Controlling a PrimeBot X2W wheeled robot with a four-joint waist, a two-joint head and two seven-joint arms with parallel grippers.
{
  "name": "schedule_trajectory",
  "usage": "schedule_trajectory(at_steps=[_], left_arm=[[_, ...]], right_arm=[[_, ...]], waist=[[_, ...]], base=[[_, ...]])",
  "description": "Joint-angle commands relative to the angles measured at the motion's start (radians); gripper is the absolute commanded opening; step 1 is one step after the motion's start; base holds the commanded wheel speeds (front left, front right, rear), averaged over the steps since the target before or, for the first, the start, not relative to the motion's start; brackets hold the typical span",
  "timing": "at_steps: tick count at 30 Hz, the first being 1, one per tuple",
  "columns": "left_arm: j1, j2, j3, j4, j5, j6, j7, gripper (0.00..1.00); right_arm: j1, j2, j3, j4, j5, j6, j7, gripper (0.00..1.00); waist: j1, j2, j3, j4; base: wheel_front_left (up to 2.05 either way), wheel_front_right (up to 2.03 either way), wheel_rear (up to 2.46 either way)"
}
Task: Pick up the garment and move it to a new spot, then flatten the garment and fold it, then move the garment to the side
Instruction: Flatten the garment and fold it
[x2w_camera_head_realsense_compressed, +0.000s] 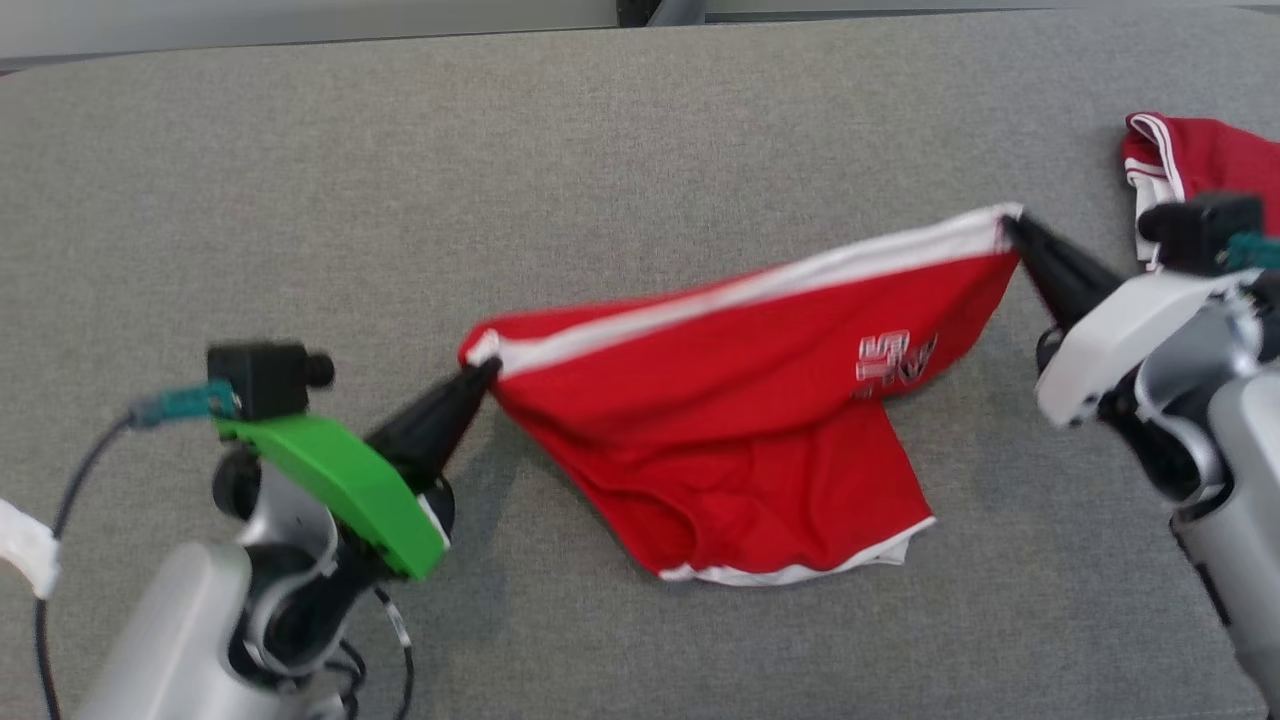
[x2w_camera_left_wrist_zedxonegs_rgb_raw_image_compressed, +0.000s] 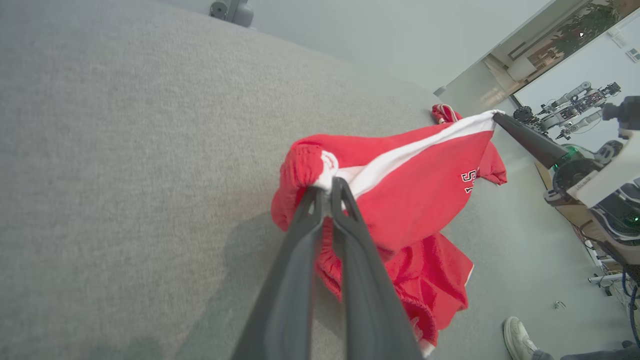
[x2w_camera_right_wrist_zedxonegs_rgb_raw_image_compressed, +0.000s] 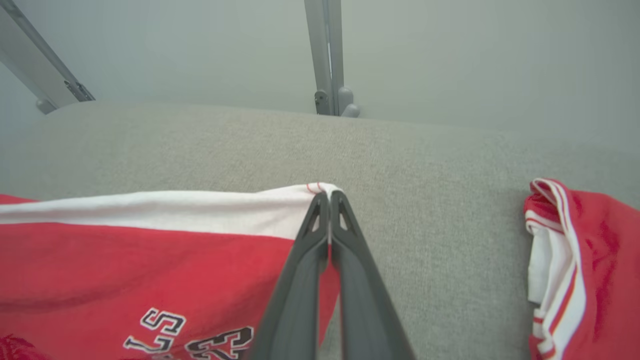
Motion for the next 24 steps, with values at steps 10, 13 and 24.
schedule_trajectory(at_steps=[10, 13, 24], left_arm=[[-0.755, -0.002, 0.026, 0.14, 0.101, 0.034, 0.141, 0.0], [-0.964, -0.039, 0.056, 0.265, 0.176, 0.042, 0.006, 0.0], [-1.147, -0.04, -0.028, 0.631, 0.284, -0.01, -0.408, 0.0]], right_arm=[[-0.58, 0.09, -0.228, 0.059, -0.144, -0.001, 0.01, 0.0], [-0.771, 0.154, -0.269, 0.149, -0.21, -0.001, -0.053, 0.0], [-0.886, 0.244, -0.168, 0.349, -0.13, -0.001, -0.354, 0.0]], waist=[[0.0, 0.0047, 0.259, 0.004], [0.0, 0.0047, 0.304, -0.013], [0.0, 0.0047, 0.355, -0.064]], base=[[0.0, 0.0, 0.0], [0.0, 0.0, 0.0], [0.0, 0.0, 0.0]])
